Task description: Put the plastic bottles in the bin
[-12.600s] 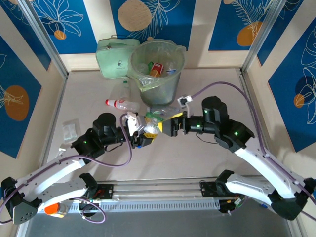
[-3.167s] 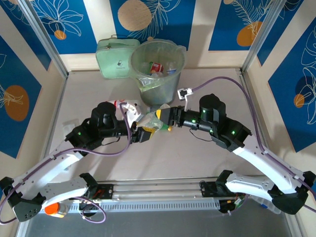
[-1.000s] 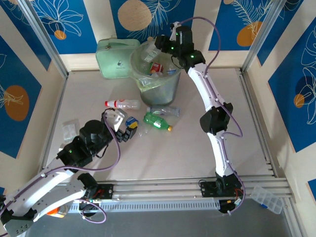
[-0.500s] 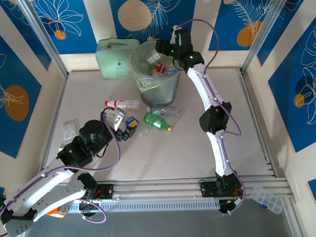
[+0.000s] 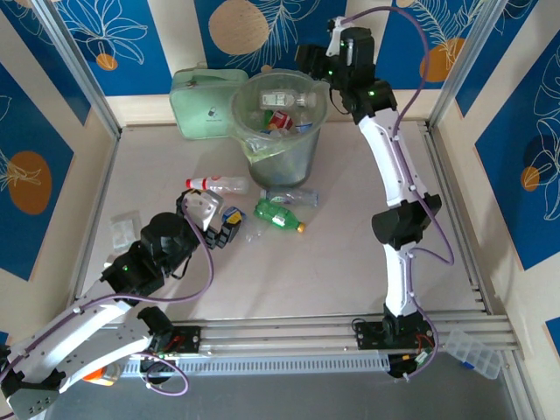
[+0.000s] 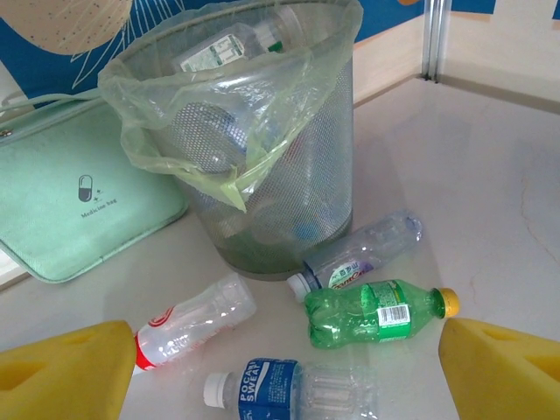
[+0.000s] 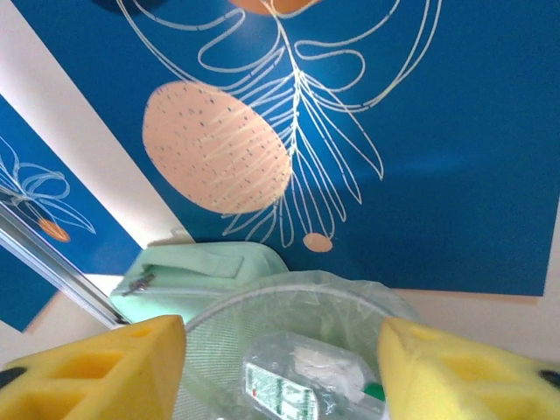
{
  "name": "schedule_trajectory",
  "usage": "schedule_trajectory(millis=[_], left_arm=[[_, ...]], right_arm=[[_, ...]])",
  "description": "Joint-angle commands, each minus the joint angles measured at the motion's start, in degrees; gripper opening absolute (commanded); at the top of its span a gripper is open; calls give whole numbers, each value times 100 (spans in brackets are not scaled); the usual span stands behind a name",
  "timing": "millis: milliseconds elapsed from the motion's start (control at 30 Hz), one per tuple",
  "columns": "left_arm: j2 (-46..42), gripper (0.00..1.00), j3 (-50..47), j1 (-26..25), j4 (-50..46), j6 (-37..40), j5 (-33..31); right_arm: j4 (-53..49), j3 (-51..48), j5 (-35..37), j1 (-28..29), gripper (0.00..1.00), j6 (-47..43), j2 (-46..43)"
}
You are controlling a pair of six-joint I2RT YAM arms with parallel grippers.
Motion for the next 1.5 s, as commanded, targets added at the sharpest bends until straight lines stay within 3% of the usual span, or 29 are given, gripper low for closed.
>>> schedule_trajectory(millis=[0,267,400,500,600,767,900,1167,1300,1467], left_arm=[[-57,90,-54,4,148,58,-137],[7,90,-1,43,48,-56,-395],[254,95,202,258,-238,-462,-532],[647,97,750,560,-929,-1199,-145],[1004,100,1055,852,-1266,-2157,55],[1543,99,1159,1709,-1704,-4355,494],[2022,99,1171,2226,-1933,-5617,676],[2651,99,1234,2601,-1798,-7219,-102],[3326,99,1489,2868,-1737,-7738,-139],[4318,99,1974,3243,-1400,-8064,101]], right_arm=[[-145,-151,-299,48,51,-67,66],[-627,-127,-496,119,32,108,447],[-839,-140,-639,160,32,47,266],[-992,-322,-443,252,32,-114,-178],[-725,-1108,-125,312,32,-127,-1035],[500,-3473,-182,324,36,154,-3021],[915,-5157,-153,326,43,529,-4431],[774,-8317,-169,173,49,1416,-7209],[425,-9282,-274,169,49,1576,-8338],[-325,-9796,-71,154,50,1626,-9294]])
